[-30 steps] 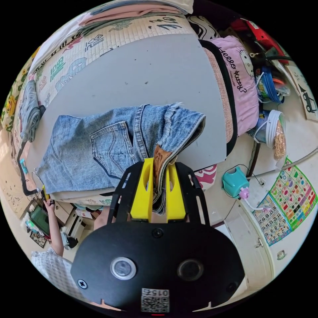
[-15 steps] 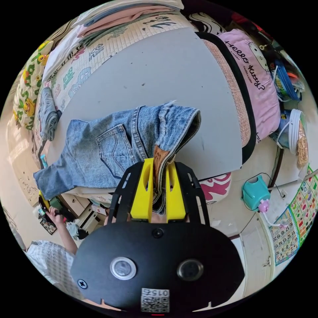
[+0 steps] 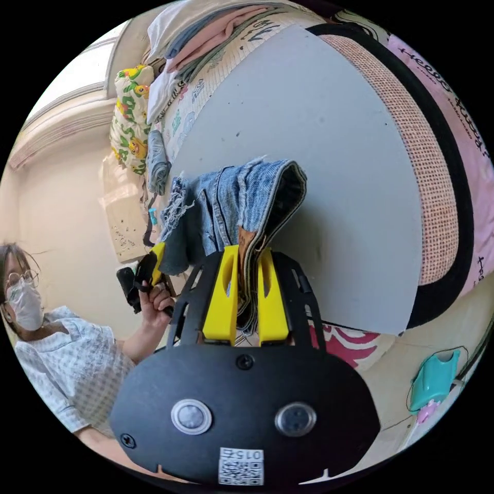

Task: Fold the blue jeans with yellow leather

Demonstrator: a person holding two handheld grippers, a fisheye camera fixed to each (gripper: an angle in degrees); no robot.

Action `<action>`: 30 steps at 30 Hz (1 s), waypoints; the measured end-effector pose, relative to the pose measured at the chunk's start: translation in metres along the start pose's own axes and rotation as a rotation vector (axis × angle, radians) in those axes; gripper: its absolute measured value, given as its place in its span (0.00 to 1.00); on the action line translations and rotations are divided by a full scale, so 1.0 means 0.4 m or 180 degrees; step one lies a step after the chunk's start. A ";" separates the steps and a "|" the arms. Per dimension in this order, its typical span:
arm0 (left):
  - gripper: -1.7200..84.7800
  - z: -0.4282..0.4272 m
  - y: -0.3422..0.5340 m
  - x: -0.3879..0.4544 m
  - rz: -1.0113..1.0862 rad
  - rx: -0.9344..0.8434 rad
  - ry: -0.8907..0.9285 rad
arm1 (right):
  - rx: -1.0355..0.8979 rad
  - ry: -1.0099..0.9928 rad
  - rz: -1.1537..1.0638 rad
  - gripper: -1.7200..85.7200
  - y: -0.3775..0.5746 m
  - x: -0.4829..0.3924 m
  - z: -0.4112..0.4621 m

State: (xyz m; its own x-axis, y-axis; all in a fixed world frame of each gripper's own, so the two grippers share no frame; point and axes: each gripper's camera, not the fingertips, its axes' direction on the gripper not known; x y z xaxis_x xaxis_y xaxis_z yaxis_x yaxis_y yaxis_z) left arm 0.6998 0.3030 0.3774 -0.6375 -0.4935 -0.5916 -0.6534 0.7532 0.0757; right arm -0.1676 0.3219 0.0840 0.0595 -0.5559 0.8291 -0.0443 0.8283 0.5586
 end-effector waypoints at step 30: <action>0.10 0.256 -0.060 0.496 0.1273 -0.1407 0.0373 | -0.0121 -0.0590 -0.0127 0.11 -0.152 0.434 -0.146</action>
State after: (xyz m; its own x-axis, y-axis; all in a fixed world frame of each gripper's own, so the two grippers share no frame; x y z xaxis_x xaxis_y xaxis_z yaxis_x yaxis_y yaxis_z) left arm 0.6307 0.2315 0.1759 -0.8930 -0.2730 -0.3579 -0.4454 0.6506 0.6151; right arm -0.0963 0.1790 0.1926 -0.1243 -0.5889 0.7986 -0.0078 0.8054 0.5927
